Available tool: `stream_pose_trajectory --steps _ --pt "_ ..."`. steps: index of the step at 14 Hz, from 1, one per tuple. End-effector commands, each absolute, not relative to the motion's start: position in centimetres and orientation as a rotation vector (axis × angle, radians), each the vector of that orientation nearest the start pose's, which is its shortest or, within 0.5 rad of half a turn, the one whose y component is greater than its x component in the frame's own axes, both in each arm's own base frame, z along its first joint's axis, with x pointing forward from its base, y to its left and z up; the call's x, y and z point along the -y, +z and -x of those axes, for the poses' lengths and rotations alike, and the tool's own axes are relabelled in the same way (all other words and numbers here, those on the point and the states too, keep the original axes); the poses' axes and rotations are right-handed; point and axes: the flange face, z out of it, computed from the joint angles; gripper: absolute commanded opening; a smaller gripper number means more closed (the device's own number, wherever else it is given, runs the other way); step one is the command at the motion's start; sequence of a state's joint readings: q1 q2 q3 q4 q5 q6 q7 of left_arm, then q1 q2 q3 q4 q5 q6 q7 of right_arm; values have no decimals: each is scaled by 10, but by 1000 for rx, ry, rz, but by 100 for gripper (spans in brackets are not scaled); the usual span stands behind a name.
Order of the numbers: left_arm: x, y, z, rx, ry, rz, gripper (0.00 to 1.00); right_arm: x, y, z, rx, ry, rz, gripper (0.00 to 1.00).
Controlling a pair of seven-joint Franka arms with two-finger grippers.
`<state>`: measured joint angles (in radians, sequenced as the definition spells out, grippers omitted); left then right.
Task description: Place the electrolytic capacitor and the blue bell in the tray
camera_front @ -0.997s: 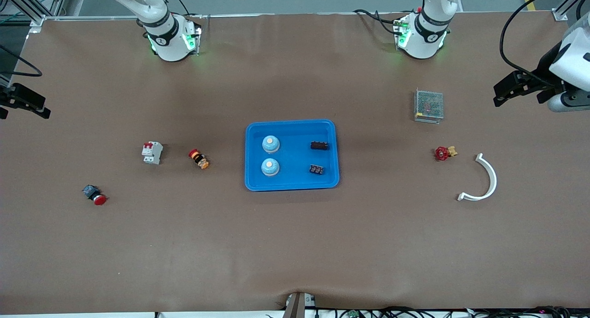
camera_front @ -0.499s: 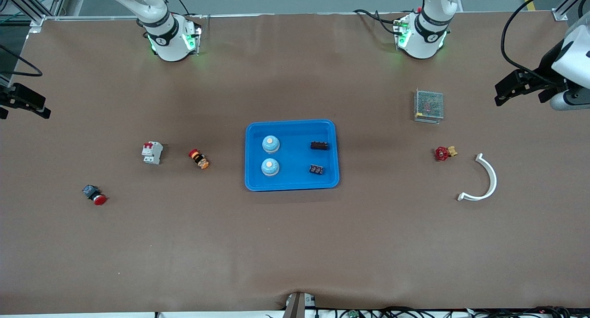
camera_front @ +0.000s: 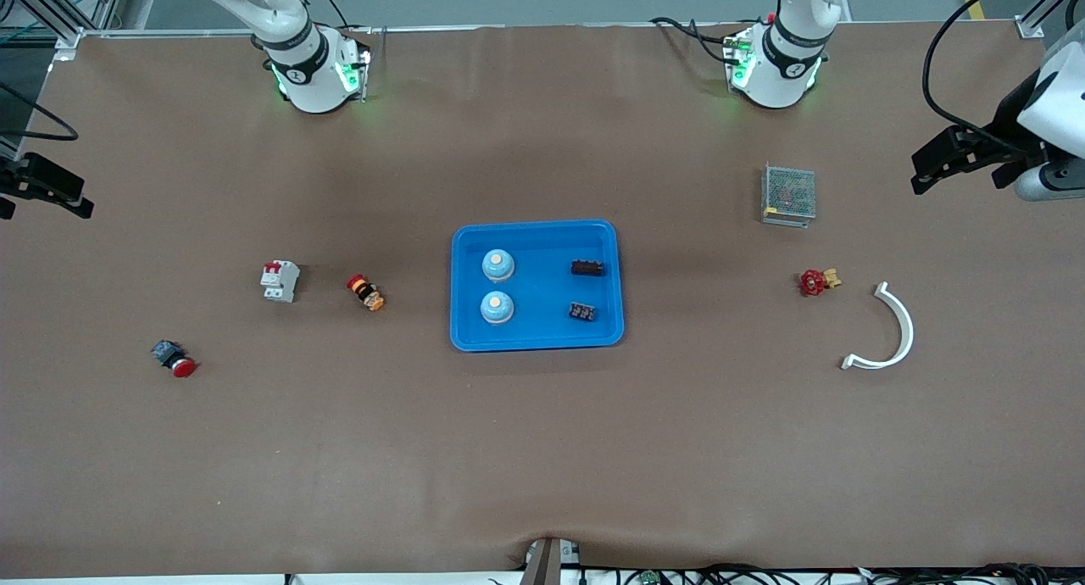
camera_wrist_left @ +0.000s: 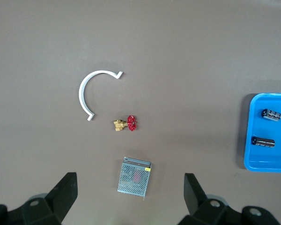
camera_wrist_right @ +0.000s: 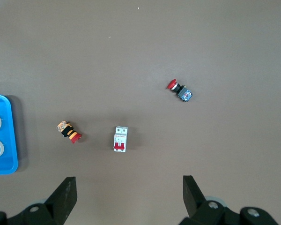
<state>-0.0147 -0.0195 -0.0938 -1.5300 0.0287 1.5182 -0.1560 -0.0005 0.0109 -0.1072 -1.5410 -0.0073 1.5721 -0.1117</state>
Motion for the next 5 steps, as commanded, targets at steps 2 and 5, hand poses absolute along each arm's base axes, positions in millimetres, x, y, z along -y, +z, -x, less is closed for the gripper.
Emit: stream_pose_trajectory --steps 2,5 --pt "57 657 -534 45 -5 3128 100 63 637 -558 -6 -28 3167 100" --pt "59 657 -533 42 -2 3128 100 62 637 -558 -5 -30 3164 100"
